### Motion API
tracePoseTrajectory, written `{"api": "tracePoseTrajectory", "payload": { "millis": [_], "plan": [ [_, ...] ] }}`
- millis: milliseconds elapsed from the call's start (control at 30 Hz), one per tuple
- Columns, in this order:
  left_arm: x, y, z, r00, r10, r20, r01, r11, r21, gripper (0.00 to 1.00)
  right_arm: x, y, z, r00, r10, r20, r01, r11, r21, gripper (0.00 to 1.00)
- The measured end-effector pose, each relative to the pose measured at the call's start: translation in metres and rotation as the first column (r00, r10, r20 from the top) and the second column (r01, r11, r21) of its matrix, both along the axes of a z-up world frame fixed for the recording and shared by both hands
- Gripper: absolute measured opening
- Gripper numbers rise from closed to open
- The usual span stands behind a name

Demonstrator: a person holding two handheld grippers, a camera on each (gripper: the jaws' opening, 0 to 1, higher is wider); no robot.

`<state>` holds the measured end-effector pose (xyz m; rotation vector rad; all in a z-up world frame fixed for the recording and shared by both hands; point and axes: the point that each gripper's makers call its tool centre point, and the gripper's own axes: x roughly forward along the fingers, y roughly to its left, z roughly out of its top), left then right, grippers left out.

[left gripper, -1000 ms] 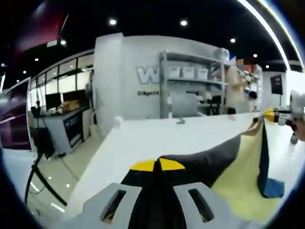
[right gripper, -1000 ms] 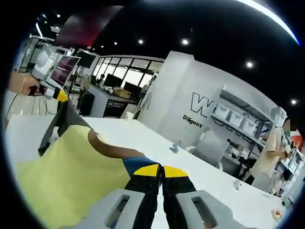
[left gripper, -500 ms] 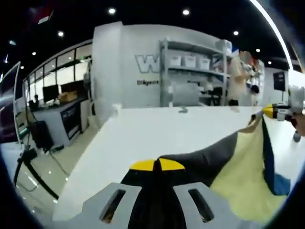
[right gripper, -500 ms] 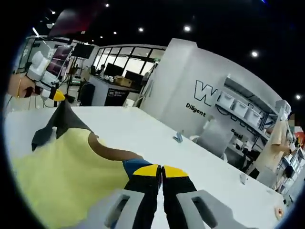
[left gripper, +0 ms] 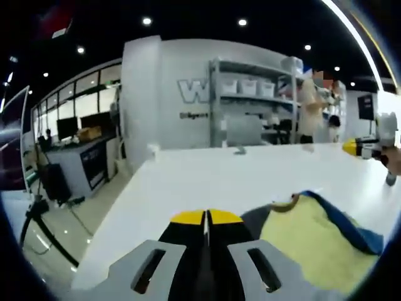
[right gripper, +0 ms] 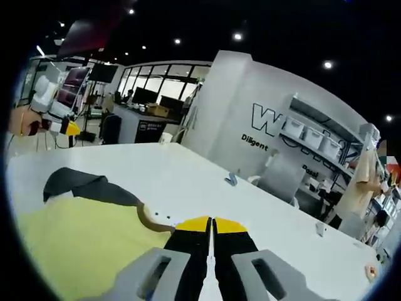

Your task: Fold the garment on the visible template until the final outline fits inside the template.

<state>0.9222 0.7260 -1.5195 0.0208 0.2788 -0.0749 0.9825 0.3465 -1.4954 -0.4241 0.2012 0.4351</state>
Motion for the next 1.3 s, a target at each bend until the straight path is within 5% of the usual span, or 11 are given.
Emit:
{"api": "tracePoseTrajectory", "payload": {
  "millis": [200, 500, 800, 1000, 1233, 1300],
  "plan": [
    [-0.022, -0.004, 0.015, 0.999, -0.003, 0.033, 0.006, 0.997, -0.077, 0.00, -0.018, -0.009, -0.004, 1.000, -0.007, -0.028, 0.008, 1.000, 0.023, 0.00],
    [-0.047, -0.012, 0.016, 1.000, -0.013, 0.024, 0.014, 0.999, -0.053, 0.01, -0.048, -0.023, 0.002, 0.999, 0.007, -0.044, -0.003, 0.996, 0.091, 0.00],
    [-0.068, -0.035, 0.020, 0.996, -0.092, 0.010, 0.093, 0.994, -0.065, 0.23, -0.087, -0.031, -0.010, 0.992, 0.063, -0.108, -0.047, 0.988, 0.147, 0.17],
    [-0.092, -0.064, 0.024, 0.981, -0.193, 0.008, 0.193, 0.981, -0.014, 0.46, -0.113, -0.036, -0.022, 0.987, 0.087, -0.133, -0.067, 0.987, 0.147, 0.20],
    [-0.121, -0.078, 0.015, 0.971, -0.240, -0.009, 0.240, 0.971, 0.014, 0.51, -0.151, -0.043, -0.034, 0.981, 0.091, -0.174, -0.062, 0.985, 0.164, 0.24],
    [-0.132, -0.076, 0.000, 0.969, -0.240, -0.062, 0.241, 0.970, 0.022, 0.51, -0.161, -0.047, -0.040, 0.978, 0.088, -0.191, -0.058, 0.986, 0.157, 0.24]
  ]
}}
